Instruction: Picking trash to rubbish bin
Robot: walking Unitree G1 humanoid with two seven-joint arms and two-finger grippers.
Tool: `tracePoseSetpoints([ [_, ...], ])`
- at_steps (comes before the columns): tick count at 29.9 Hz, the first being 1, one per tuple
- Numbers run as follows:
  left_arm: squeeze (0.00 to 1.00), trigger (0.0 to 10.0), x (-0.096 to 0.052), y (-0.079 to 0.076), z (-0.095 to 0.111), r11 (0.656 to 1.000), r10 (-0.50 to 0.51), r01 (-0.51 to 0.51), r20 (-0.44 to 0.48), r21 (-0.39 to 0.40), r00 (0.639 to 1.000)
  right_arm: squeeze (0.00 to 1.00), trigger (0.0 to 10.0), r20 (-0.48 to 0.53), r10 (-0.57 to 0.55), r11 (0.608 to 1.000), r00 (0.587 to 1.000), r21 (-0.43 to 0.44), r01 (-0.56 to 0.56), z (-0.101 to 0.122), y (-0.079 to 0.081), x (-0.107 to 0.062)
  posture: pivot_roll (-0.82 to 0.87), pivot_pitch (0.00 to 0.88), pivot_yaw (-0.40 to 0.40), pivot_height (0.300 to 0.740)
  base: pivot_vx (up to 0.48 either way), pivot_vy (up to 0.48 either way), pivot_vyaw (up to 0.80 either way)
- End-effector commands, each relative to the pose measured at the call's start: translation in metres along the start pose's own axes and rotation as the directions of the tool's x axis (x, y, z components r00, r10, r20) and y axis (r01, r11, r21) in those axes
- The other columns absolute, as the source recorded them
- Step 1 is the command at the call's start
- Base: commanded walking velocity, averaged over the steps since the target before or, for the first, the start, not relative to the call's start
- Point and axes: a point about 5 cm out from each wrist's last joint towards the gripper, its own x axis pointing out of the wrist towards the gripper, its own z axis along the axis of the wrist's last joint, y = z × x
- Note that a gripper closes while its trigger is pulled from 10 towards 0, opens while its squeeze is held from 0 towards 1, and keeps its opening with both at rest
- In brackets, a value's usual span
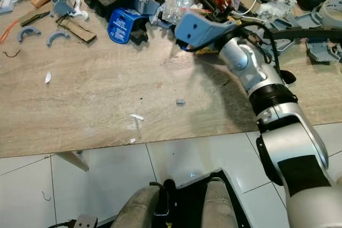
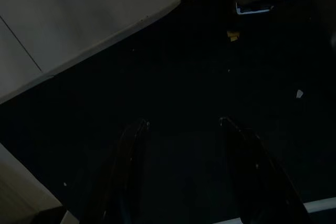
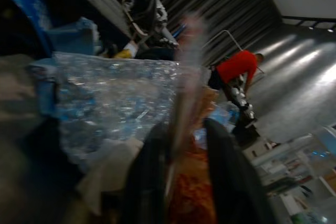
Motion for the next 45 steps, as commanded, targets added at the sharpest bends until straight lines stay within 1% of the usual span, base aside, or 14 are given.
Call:
tracePoseSetpoints([
  [1, 0.00, 10.0, -0.007, 0.005, -0.017, 1.000, 0.008, -0.008, -0.060, 0.002, 0.998, 0.00, 0.0, 0.054, -0.023, 0.999, 0.998, -0.024, 0.025, 0.008, -0.008, 0.004, -0.05, 0.393, 0.148, 0.740, 0.000, 0.000, 0.00],
  [9, 0.00, 10.0, -0.002, 0.004, -0.006, 1.000, 0.008, -0.008, -0.045, 0.004, 0.999, 0.00, 0.0, 0.090, -0.063, 0.998, 0.994, -0.017, 0.065, 0.016, -0.020, 0.012, -0.06, 0.350, 0.144, 0.740, 0.000, 0.000, 0.00],
  [18, 0.00, 10.0, 0.009, 0.008, 0.019, 1.000, 0.030, -0.030, -0.012, -0.001, 0.999, 0.00, 0.0, 0.219, -0.247, 0.935, 0.944, 0.311, 0.172, 0.054, -0.044, 0.029, -0.06, 0.247, 0.139, 0.740, 0.000, 0.000, 0.00],
  [22, 0.00, 10.0, 0.012, 0.008, 0.025, 0.999, 0.034, -0.034, -0.011, 0.001, 0.999, 0.00, 0.0, 0.265, -0.371, 0.789, 0.890, 0.596, 0.151, 0.074, -0.058, 0.033, -0.07, 0.198, 0.139, 0.740, 0.000, 0.000, 0.00],
  [25, 0.00, 10.0, 0.014, 0.009, 0.029, 0.999, 0.045, -0.045, -0.020, -0.003, 0.999, 0.00, 0.0, 0.312, -0.458, 0.548, 0.832, 0.837, -0.012, 0.091, -0.071, 0.028, -0.09, 0.145, 0.133, 0.740, 0.000, 0.000, 0.00],
  [27, 0.00, 10.0, 0.015, 0.009, 0.031, 0.999, 0.048, -0.048, -0.022, -0.005, 0.999, 0.00, 0.0, 0.332, -0.466, 0.494, 0.820, 0.867, -0.070, 0.094, -0.073, 0.027, -0.09, 0.140, 0.132, 0.740, 0.000, 0.000, 0.00],
  [28, 0.00, 10.0, 0.015, 0.009, 0.031, 0.998, 0.055, -0.056, -0.030, -0.014, 0.998, 0.00, 2.9, 0.403, -0.429, 0.420, 0.808, 0.881, -0.216, 0.102, -0.064, 0.020, -0.10, 0.117, 0.127, 0.740, 0.000, 0.000, 0.00],
  [29, 0.00, 10.0, 0.016, 0.009, 0.032, 0.998, 0.060, -0.061, -0.035, -0.020, 0.998, 0.00, 2.9, 0.458, -0.404, 0.371, 0.792, 0.873, -0.315, 0.108, -0.058, 0.015, -0.10, 0.117, 0.127, 0.740, 0.000, 0.000, 0.00],
  [30, 0.00, 10.0, 0.016, 0.009, 0.033, 0.998, 0.064, -0.065, -0.039, -0.024, 0.997, 0.00, 8.5, 0.504, -0.368, 0.322, 0.781, 0.858, -0.401, 0.113, -0.047, 0.010, -0.10, 0.102, 0.122, 0.740, 0.000, 0.000, 0.00],
  [31, 0.00, 10.0, 0.016, 0.009, 0.033, 0.998, 0.064, -0.065, -0.039, -0.024, 0.997, 0.00, 8.5, 0.504, -0.368, 0.322, 0.781, 0.858, -0.401, 0.113, -0.047, 0.010, -0.10, 0.102, 0.122, 0.740, 0.000, 0.000, 0.00],
  [32, 0.00, 10.0, 0.018, 0.008, 0.036, 0.997, 0.065, -0.066, -0.045, -0.029, 0.997, 0.00, 10.0, 0.632, -0.220, 0.299, 0.743, 0.768, -0.566, 0.125, -0.010, -0.006, -0.11, 0.081, 0.115, 0.740, 0.000, 0.000, 0.00],
  [36, 0.00, 10.0, 0.019, 0.007, 0.037, 0.997, 0.067, -0.068, -0.049, -0.032, 0.997, 0.00, 10.0, 0.667, -0.172, 0.258, 0.725, 0.741, -0.620, 0.129, 0.005, -0.013, -0.11, 0.081, 0.115, 0.740, 0.000, 0.000, 0.00],
  [38, 0.00, 10.0, 0.020, 0.005, 0.038, 0.996, 0.070, -0.072, -0.053, -0.043, 0.996, 0.00, 10.0, 0.781, -0.083, 0.011, 0.619, 0.622, -0.783, 0.138, 0.049, -0.046, -0.10, 0.065, 0.119, 0.740, 0.000, 0.000, 0.00],
  [45, 0.00, 10.0, 0.019, 0.006, 0.033, 0.996, 0.077, -0.081, -0.076, -0.043, 0.994, 0.00, 10.0, 0.831, 0.209, -0.199, 0.516, 0.553, -0.809, 0.126, 0.120, -0.090, -0.10, 0.053, 0.122, 0.740, 0.000, 0.000, 0.00],
])
